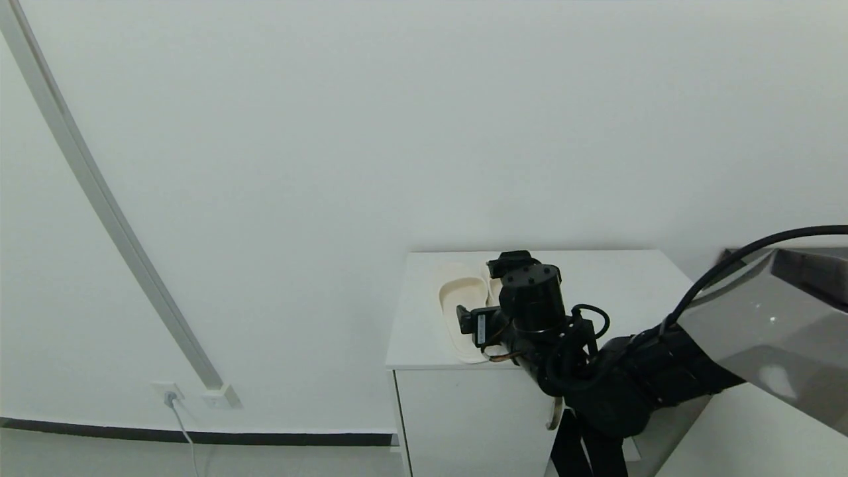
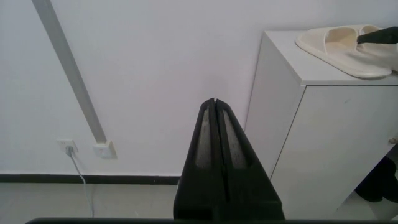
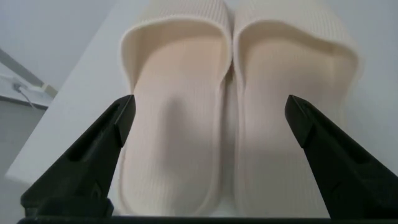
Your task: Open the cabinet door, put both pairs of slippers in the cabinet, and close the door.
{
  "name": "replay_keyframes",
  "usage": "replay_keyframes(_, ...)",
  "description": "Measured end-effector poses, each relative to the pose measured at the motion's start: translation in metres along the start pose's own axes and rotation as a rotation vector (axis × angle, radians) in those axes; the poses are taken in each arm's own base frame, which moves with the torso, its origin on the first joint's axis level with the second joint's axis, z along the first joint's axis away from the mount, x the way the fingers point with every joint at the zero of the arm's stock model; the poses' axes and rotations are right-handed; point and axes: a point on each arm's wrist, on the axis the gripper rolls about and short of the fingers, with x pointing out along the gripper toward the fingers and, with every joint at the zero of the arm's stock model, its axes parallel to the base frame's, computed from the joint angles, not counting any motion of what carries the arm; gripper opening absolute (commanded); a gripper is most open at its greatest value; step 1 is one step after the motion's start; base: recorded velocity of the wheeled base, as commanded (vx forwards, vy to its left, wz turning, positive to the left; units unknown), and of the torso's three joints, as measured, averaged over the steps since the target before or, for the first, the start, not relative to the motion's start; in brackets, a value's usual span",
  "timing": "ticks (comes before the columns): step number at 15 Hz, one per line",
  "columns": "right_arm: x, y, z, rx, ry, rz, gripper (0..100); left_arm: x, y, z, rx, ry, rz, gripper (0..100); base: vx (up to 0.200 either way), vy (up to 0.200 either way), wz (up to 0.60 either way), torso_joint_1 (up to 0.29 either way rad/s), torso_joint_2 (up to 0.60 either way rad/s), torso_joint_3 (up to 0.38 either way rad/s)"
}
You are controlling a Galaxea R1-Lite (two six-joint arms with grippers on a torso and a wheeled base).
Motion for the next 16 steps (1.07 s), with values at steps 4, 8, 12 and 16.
replay_keyframes(4,0.032,-0.004,0.002,0.001,-0.025,-0.008,100,0.0,0.0,0.0,0.0,0.0,-0.001,0,0.0,0.0,0.0,0.0,0.0,0.0)
replay_keyframes(8,0.059,-0.008,0.002,0.005,-0.045,-0.02,100,0.0,0.0,0.0,0.0,0.0,0.0,0,0.0,0.0,0.0,0.0,0.0,0.0)
replay_keyframes(12,0.078,-0.008,0.001,0.008,-0.044,-0.024,0,0.0,0.0,0.0,0.0,0.0,0.0,0,0.0,0.0,0.0,0.0,0.0,0.0)
replay_keyframes(16,0.083,-0.009,0.004,0.007,-0.046,-0.026,0,0.0,0.0,0.0,0.0,0.0,0.0,0,0.0,0.0,0.0,0.0,0.0,0.0)
